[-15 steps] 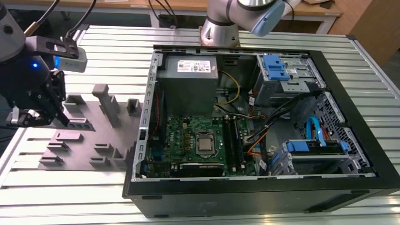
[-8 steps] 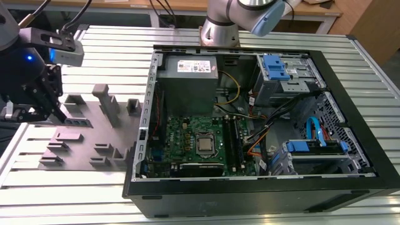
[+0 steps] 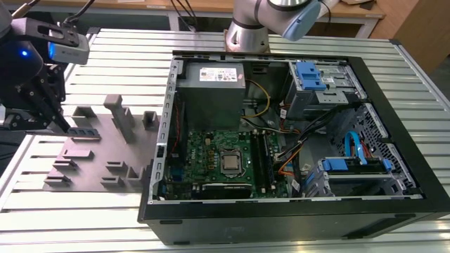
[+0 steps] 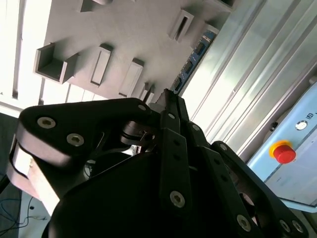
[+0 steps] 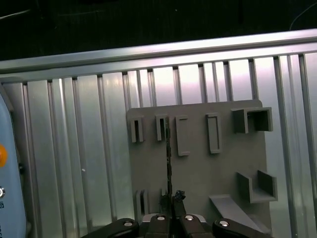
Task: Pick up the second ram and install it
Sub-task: 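Pick up the second ram and move it above second insertion slot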
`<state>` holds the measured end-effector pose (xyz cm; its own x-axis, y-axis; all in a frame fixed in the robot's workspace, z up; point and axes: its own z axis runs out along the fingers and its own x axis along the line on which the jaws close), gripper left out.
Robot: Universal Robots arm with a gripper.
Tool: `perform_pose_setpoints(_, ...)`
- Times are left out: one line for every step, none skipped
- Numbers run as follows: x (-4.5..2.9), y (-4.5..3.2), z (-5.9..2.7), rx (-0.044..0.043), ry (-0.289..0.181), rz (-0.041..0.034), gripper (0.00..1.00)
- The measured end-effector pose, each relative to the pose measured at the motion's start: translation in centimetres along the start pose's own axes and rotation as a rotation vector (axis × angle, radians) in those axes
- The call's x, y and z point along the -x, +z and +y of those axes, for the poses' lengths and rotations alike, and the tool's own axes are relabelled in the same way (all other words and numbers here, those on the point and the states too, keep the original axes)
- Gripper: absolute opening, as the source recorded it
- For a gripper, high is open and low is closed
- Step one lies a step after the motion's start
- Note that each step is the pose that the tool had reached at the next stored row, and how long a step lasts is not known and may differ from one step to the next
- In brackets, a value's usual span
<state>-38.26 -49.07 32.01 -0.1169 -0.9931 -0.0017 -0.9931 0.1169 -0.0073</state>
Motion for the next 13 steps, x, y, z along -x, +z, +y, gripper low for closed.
perform_pose_setpoints(0.00,-0.19,0.00,0.0000,0.000,0.0000,0.10)
perform_pose_setpoints(0.00,-0.39,0.00,0.0000,0.000,0.0000,0.10)
perform_pose_setpoints(0.00,-0.60,-0.01,0.0001,0.000,0.0001,0.10)
perform_pose_setpoints(0.00,-0.82,-0.01,0.0000,0.000,0.0001,0.10)
perform_pose_setpoints(0.00,-1.06,-0.01,0.0000,0.000,0.0000,0.10)
perform_pose_setpoints(0.01,-1.29,-0.01,0.0000,0.000,0.0000,0.10)
perform_pose_setpoints(0.00,-1.48,-0.01,0.0000,0.000,0.0000,0.10)
perform_pose_setpoints(0.00,-1.67,-0.01,0.0000,0.000,0.0000,0.10)
perform_pose_setpoints(0.01,-1.84,-0.01,0.0000,0.000,0.0000,0.10)
perform_pose_setpoints(0.01,-2.00,-0.02,0.0002,0.000,0.0001,0.10)
perform_pose_setpoints(0.00,-2.14,-0.02,0.0001,0.000,0.0001,0.10)
perform_pose_setpoints(0.00,-2.31,-0.02,0.0001,0.000,0.0001,0.10)
perform_pose_setpoints(0.01,-2.48,-0.02,0.0000,0.000,0.0000,0.10)
